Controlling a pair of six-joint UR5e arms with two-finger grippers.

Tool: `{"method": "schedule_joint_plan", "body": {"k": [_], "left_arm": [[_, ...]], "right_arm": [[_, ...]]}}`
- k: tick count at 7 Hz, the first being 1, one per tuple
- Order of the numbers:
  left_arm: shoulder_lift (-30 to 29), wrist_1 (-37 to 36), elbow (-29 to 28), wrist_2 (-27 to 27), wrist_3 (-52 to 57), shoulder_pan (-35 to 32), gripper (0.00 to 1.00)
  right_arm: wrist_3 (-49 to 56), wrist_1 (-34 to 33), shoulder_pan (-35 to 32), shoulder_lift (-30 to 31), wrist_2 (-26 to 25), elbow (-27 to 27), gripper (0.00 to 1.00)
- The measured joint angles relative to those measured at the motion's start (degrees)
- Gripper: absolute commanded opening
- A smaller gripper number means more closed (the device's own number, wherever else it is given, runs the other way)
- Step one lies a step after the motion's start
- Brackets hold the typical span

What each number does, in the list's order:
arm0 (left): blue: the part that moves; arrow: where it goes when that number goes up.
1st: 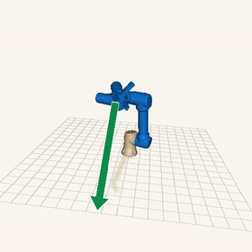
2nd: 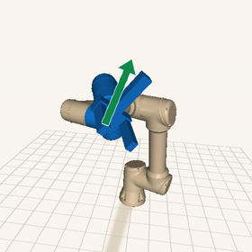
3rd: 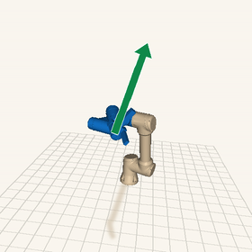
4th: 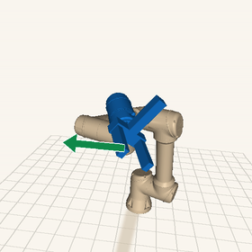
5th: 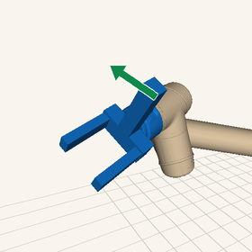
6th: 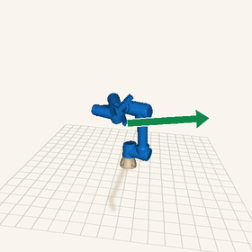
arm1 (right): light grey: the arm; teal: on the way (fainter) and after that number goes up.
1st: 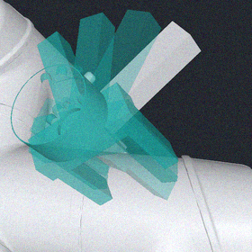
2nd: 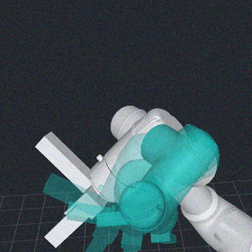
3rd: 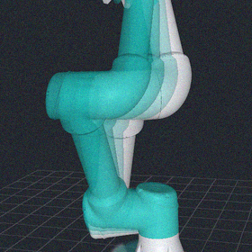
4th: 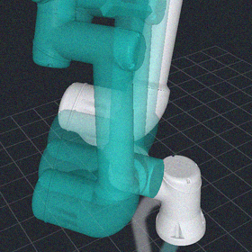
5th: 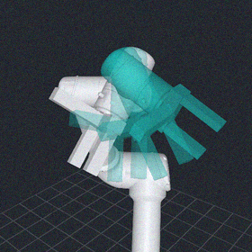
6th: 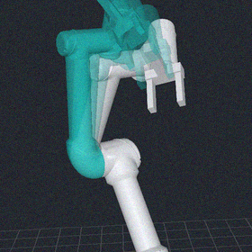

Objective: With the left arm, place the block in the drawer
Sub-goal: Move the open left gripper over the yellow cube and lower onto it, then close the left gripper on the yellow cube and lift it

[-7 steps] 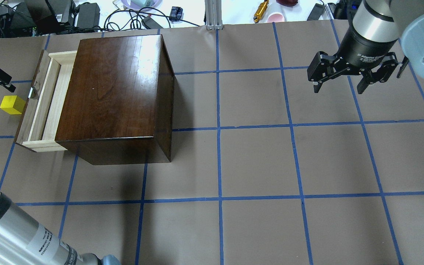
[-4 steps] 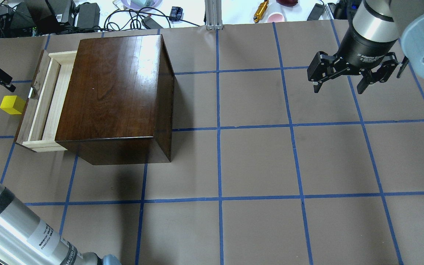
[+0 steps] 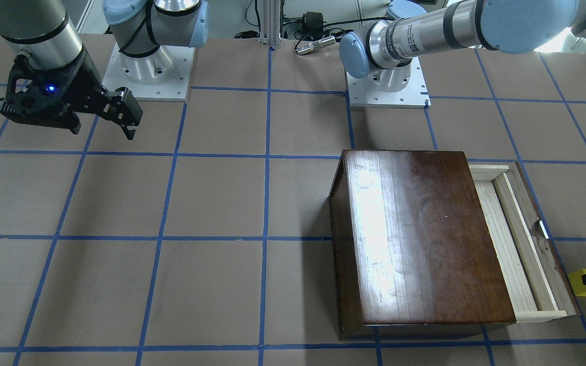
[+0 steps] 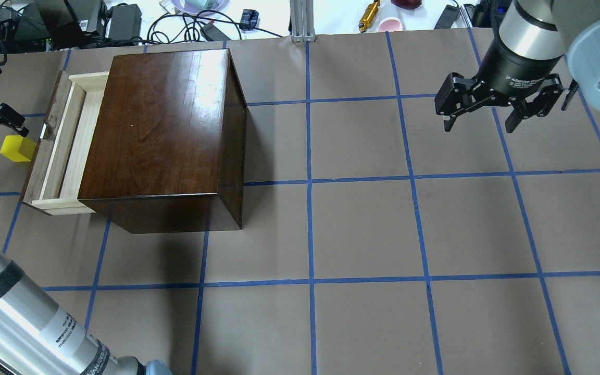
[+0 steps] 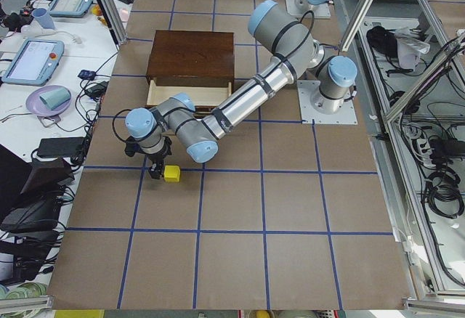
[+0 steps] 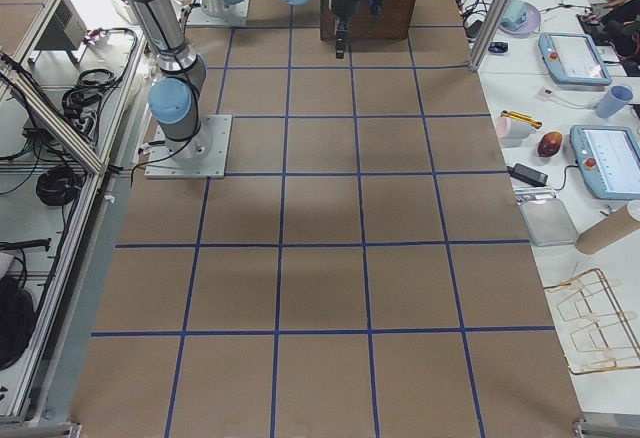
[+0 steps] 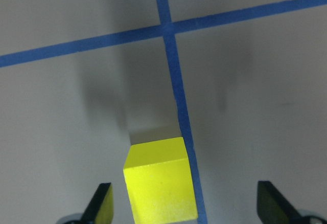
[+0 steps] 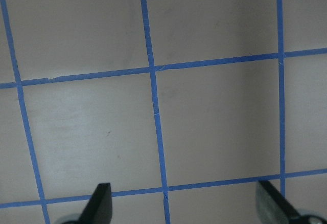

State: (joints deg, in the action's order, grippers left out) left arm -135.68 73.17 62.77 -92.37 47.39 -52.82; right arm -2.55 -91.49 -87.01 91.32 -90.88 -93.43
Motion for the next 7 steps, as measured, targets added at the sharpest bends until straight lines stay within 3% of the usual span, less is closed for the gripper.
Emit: {"method": "schedule_joint_plan", "body": {"k": [5, 6, 7], "left_arm": [[-0.74, -4.03, 2.87, -1.66, 0.06, 0.00, 1.00], [-0.86, -4.25, 2.87, -1.66, 0.07, 0.02, 0.96], [-0.94, -4.32, 2.91, -1.67, 0.21, 0.06, 0.77]], "right_arm": [[0.00, 0.00, 0.00, 0.00, 0.00, 0.00, 1.00], [0.00, 0.00, 0.00, 0.00, 0.00, 0.00, 1.00], [0.00, 0.00, 0.00, 0.00, 0.00, 0.00, 1.00]]}}
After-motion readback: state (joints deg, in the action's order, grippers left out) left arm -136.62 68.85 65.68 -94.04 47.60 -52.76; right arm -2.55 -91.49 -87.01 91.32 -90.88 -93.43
